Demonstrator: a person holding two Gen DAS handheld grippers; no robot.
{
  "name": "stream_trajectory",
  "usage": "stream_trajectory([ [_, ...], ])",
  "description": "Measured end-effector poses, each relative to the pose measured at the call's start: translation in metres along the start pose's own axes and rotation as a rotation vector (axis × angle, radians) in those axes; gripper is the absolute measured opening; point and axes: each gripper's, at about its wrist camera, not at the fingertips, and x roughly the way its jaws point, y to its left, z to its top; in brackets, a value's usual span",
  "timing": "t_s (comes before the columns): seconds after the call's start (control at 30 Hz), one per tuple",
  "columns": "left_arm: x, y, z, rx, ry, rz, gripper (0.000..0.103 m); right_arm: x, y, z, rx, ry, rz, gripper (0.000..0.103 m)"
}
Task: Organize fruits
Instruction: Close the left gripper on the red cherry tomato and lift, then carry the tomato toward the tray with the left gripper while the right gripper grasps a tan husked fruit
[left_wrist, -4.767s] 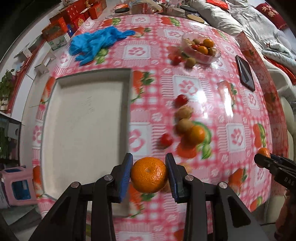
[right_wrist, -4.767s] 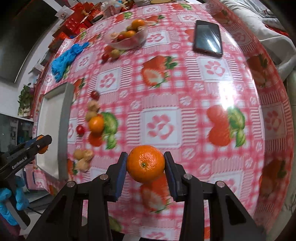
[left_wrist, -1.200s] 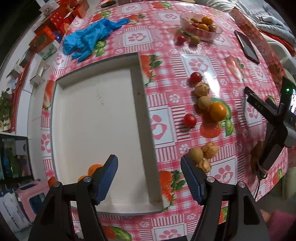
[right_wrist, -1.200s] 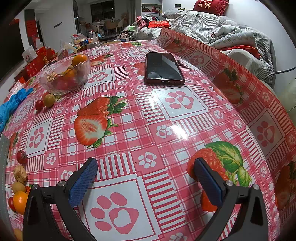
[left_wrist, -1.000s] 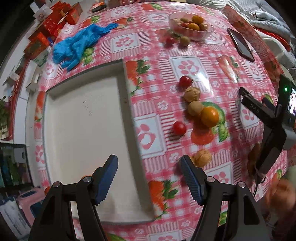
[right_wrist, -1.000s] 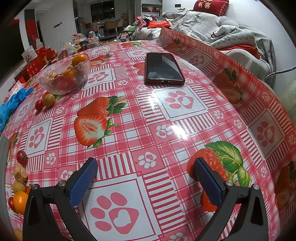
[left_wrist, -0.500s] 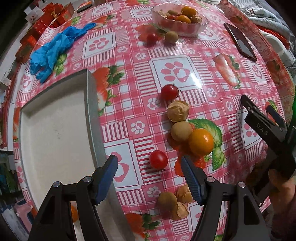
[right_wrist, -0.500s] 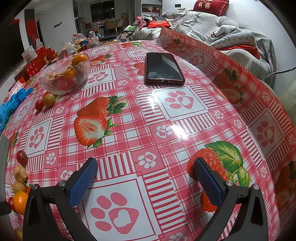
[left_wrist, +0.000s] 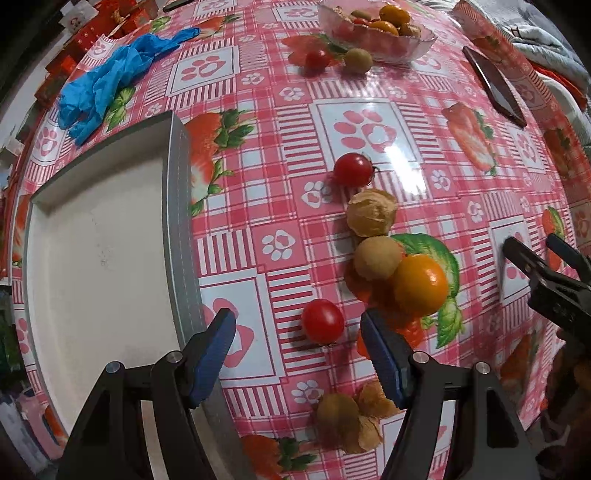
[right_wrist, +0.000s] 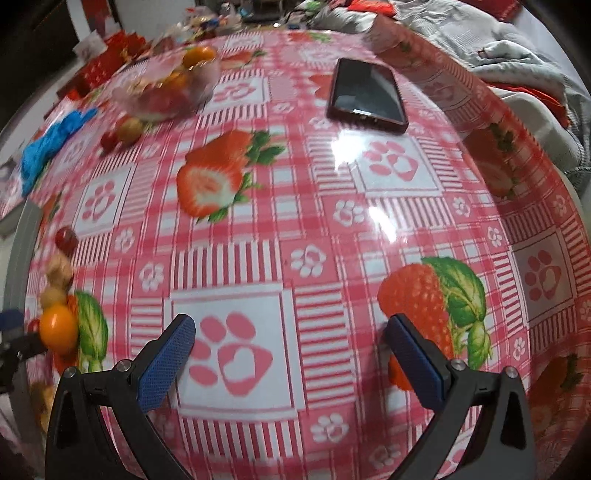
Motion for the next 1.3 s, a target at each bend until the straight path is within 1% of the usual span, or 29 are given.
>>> stream_trajectory([
  [0.13, 0.004, -0.003, -0.003, 0.013, -0.002, -0.004, 0.071, -0.001, 0.001, -0.003, -0.01, 0.04, 0.004, 0.103],
  [0.3, 0.012, -0.015, 0.001, 0.013, 0.006, -0.003, 0.071, -0.001, 0.002, -0.006, -0.022, 0.088, 0.007, 0.103],
  [0.37, 0.013, -0.021, 0.002, 0.011, 0.005, -0.005, 0.068, -0.001, 0.004, -0.009, -0.034, 0.097, 0.01, 0.103],
  [0.43, 0.011, -0.025, 0.002, 0.017, 0.001, -0.008, 0.054, -0.004, 0.007, -0.014, -0.043, 0.104, 0.013, 0.103],
  [0.47, 0.01, -0.026, 0.003, 0.021, 0.002, -0.009, 0.05, -0.005, 0.008, -0.016, -0.048, 0.11, 0.015, 0.103],
  [0.53, 0.009, -0.029, 0.004, 0.021, 0.005, -0.012, 0.036, -0.008, 0.01, -0.023, -0.052, 0.123, 0.019, 0.103],
  [0.57, 0.008, -0.029, 0.005, 0.021, 0.008, -0.013, 0.034, -0.009, 0.011, -0.026, -0.053, 0.132, 0.023, 0.103],
  [0.6, 0.007, -0.029, 0.005, 0.02, 0.01, -0.015, 0.031, -0.011, 0.013, -0.029, -0.052, 0.143, 0.033, 0.103],
  [0.63, 0.005, -0.026, 0.004, 0.019, 0.01, -0.02, 0.024, -0.012, 0.014, -0.032, -0.048, 0.15, 0.044, 0.103],
  [0.77, -0.002, -0.016, 0.002, -0.006, 0.008, -0.059, 0.024, -0.023, 0.022, -0.046, -0.019, 0.181, 0.115, 0.103],
  [0.9, -0.022, -0.009, -0.005, -0.007, -0.032, -0.072, 0.024, -0.036, 0.043, -0.059, -0.011, 0.194, 0.191, 0.103],
  [1.0, -0.04, -0.002, -0.01, -0.013, -0.061, -0.078, 0.024, -0.044, 0.062, -0.065, -0.014, 0.199, 0.233, 0.103],
  [1.1, -0.055, 0.009, -0.017, -0.029, -0.08, -0.08, 0.024, -0.048, 0.083, -0.063, -0.016, 0.213, 0.282, 0.103],
  [1.3, -0.069, 0.033, -0.029, -0.063, -0.087, -0.064, 0.024, -0.043, 0.116, -0.054, -0.028, 0.254, 0.335, 0.103],
])
